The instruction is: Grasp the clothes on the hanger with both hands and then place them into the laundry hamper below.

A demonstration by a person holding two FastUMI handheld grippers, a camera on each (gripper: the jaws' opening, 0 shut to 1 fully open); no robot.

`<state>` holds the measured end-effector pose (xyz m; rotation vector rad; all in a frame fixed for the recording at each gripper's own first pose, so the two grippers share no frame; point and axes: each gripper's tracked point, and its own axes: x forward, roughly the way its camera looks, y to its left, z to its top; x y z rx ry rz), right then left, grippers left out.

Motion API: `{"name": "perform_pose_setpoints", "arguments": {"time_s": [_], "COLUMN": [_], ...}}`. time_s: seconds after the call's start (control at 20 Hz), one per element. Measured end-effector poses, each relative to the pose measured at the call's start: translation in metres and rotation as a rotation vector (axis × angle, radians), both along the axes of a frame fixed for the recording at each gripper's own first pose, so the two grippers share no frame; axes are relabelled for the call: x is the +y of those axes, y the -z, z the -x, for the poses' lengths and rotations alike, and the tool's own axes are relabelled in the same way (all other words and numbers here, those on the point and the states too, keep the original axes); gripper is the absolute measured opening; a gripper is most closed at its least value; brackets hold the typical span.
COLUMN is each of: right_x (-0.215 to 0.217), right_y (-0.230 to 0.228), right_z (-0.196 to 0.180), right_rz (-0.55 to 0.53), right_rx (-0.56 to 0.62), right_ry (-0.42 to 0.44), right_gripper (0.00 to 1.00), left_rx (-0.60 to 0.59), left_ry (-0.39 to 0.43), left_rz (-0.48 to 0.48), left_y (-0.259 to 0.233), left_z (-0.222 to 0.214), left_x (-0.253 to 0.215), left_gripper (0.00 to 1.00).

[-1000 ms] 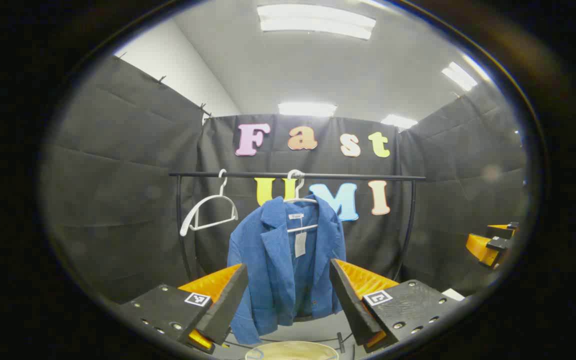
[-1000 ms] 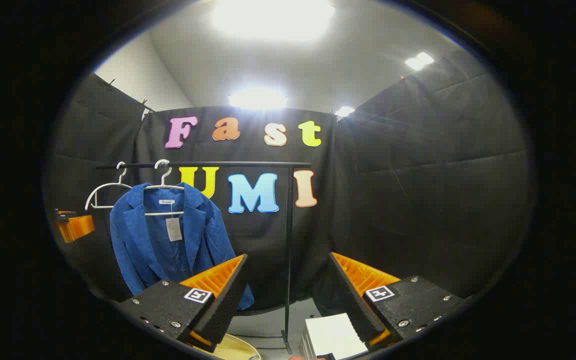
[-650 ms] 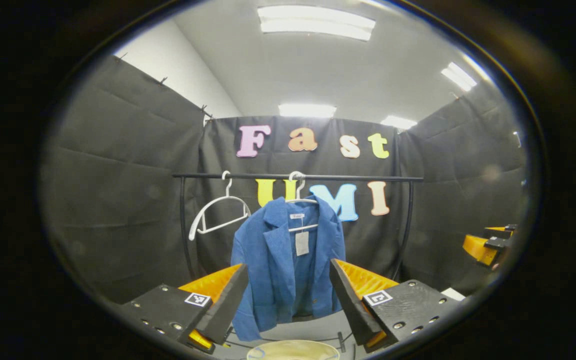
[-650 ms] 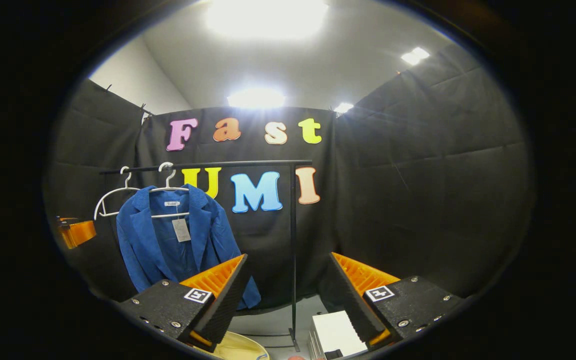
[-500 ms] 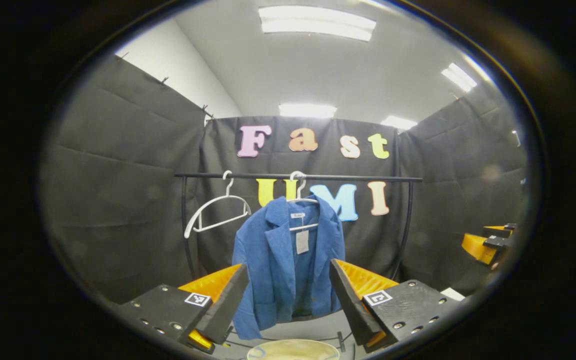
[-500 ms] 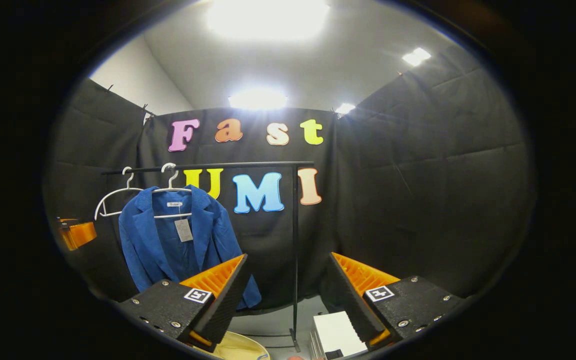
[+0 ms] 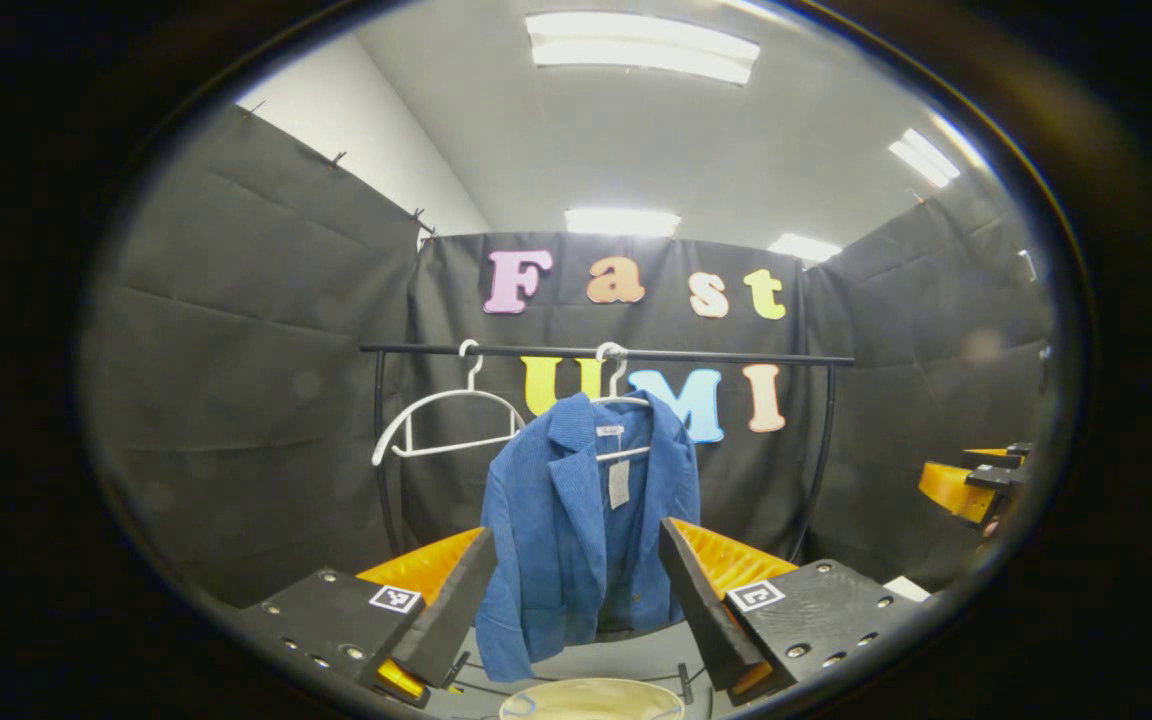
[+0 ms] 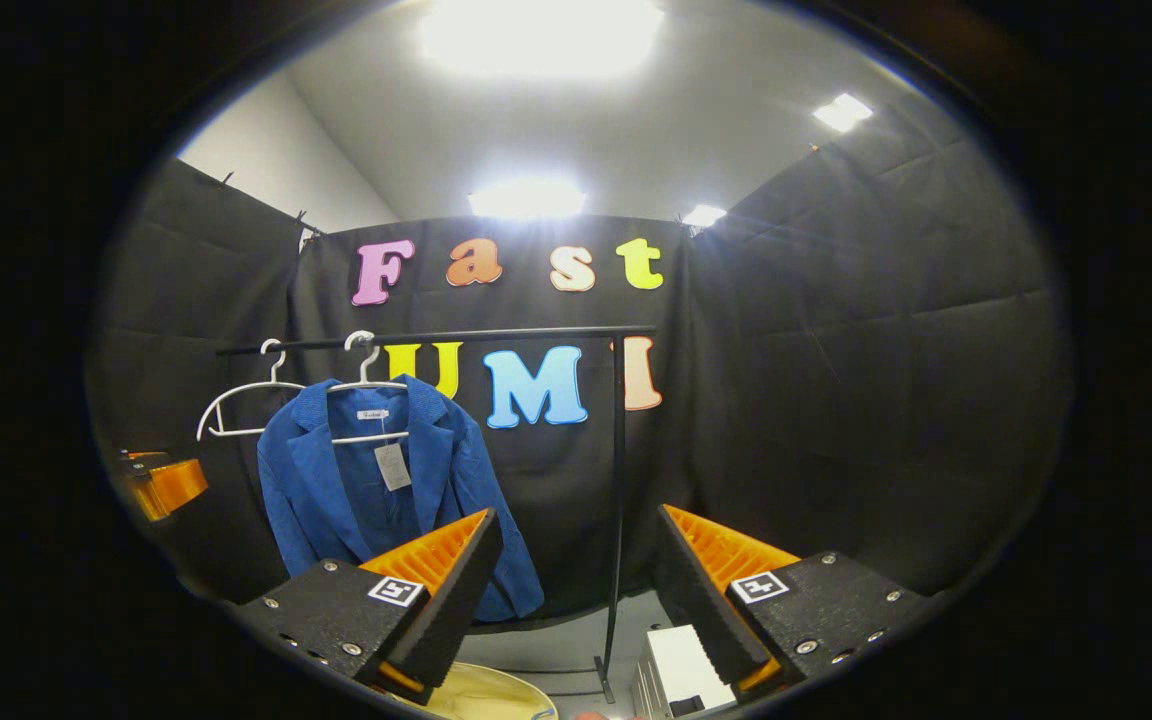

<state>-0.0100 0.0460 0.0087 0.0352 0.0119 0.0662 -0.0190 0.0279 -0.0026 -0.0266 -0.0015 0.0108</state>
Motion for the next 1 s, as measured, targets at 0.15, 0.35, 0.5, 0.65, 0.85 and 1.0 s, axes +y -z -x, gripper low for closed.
{"name": "perform_pose_setpoints", "arguments": {"time_s": [0.15, 0.35, 0.5, 0.65, 0.85, 1.0], "right_x": [0.009, 0.029, 0.046, 0.063, 0.083, 0.100], "right_y": [-0.003, -0.002, -0.004, -0.003, 0.000, 0.002], "right_z": [-0.007, -0.033, -0.059, -0.088, -0.125, -0.153], "right_rz": [0.012, -0.010, -0.044, -0.071, -0.083, -0.098], "right_rx": [-0.004, 0.010, 0.017, 0.026, 0.042, 0.052], "right_ry": [-0.011, -0.049, -0.089, -0.134, -0.190, -0.235], "right_gripper": [0.96, 0.96, 0.96, 0.96, 0.96, 0.95], "left_rx": [0.009, 0.018, 0.021, 0.025, 0.047, 0.070], "left_ry": [0.003, -0.002, -0.020, -0.042, -0.080, -0.118], "left_rz": [0.015, 0.016, -0.004, 0.009, 0.045, 0.083], "left_y": [0.001, -0.003, -0.005, -0.006, 0.001, 0.011], "left_z": [-0.008, -0.026, -0.045, -0.067, -0.100, -0.123], "left_x": [0.002, 0.000, 0.000, -0.002, 0.002, 0.009], "left_gripper": [0.96, 0.96, 0.96, 0.94, 0.94, 0.94]}}
